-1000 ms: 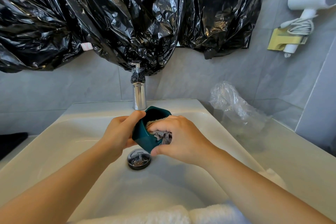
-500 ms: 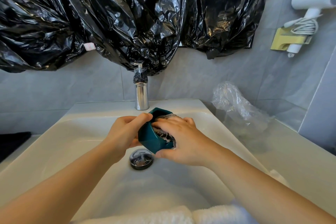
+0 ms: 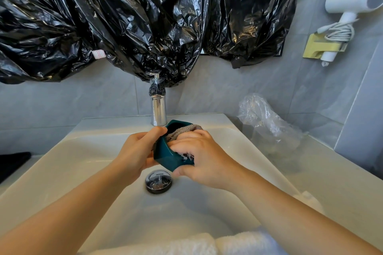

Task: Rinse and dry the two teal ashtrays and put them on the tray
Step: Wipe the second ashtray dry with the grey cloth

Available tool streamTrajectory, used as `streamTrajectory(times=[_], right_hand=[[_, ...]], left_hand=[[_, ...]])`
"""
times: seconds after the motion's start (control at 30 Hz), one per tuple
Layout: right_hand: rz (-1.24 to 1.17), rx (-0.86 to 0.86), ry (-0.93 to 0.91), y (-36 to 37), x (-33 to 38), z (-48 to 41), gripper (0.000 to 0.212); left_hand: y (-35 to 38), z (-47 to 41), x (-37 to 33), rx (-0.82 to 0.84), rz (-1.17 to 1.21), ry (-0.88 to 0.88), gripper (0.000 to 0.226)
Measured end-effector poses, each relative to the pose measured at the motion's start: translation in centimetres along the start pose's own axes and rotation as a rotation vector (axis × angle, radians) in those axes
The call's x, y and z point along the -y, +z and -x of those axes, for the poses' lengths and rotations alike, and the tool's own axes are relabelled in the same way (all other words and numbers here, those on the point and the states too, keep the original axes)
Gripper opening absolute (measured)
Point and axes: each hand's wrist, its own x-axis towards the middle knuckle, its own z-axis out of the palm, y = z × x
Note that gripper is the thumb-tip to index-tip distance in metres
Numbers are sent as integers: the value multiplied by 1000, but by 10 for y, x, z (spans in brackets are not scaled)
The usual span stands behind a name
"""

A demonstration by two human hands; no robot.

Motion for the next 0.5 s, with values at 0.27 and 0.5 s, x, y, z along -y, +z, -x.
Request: streamTrajectory(times=[0.27, 0.5], right_hand=[[24, -126, -3, 0, -4, 0, 38], [64, -205, 152, -6, -5, 5, 87]], left_hand=[[1, 1, -3, -11, 9, 16, 31], [-2, 0, -4, -34, 70, 6, 32]])
